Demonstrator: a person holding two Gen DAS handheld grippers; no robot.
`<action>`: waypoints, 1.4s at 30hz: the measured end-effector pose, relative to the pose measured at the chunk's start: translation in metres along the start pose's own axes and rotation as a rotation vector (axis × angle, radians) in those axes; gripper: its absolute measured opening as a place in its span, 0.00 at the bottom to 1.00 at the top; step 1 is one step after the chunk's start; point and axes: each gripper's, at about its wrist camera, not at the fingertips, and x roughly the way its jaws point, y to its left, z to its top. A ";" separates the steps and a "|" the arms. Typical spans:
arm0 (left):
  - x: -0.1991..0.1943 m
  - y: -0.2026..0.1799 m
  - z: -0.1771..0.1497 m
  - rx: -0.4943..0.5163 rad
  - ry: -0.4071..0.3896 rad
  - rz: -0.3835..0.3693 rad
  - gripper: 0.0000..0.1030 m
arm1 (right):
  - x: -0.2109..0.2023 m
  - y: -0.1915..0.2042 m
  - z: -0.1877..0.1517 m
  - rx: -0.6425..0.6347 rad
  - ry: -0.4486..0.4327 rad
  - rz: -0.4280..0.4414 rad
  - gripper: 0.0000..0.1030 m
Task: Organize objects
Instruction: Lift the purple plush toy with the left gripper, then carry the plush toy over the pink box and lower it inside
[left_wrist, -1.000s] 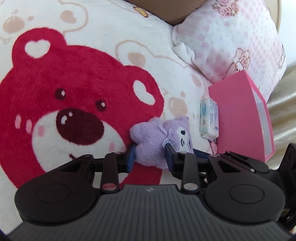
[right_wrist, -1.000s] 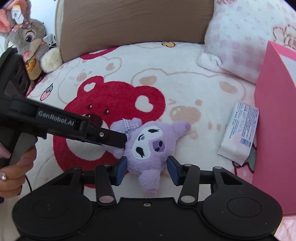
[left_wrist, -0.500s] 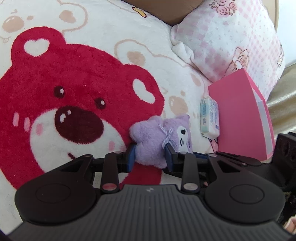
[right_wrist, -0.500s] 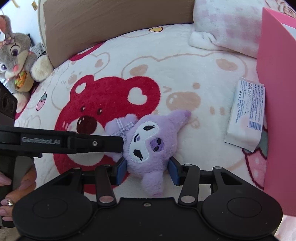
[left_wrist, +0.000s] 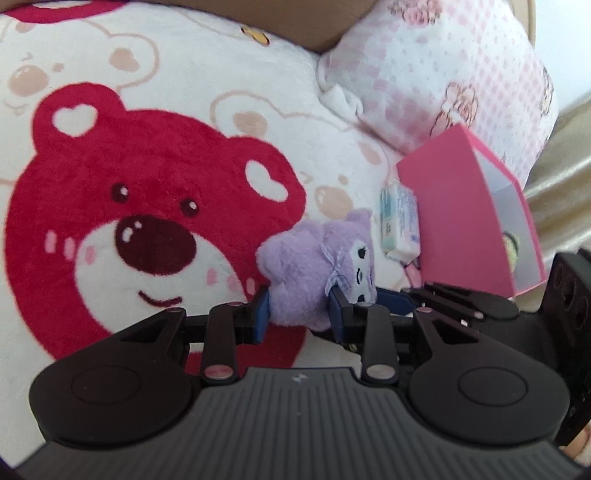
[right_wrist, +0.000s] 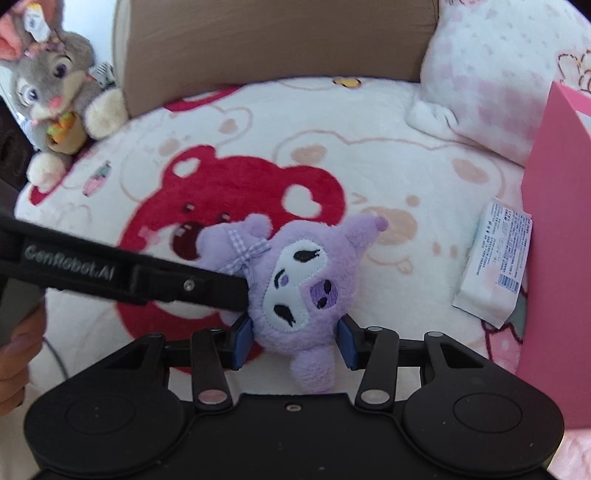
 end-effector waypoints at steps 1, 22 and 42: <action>-0.005 -0.003 -0.001 0.003 -0.004 0.000 0.30 | -0.004 0.004 0.000 -0.015 -0.007 -0.003 0.51; -0.082 -0.093 -0.026 0.154 0.098 0.065 0.30 | -0.111 0.031 -0.013 0.020 0.030 0.018 0.50; -0.134 -0.163 -0.042 0.335 0.067 0.118 0.30 | -0.181 0.051 -0.009 -0.021 0.031 -0.010 0.50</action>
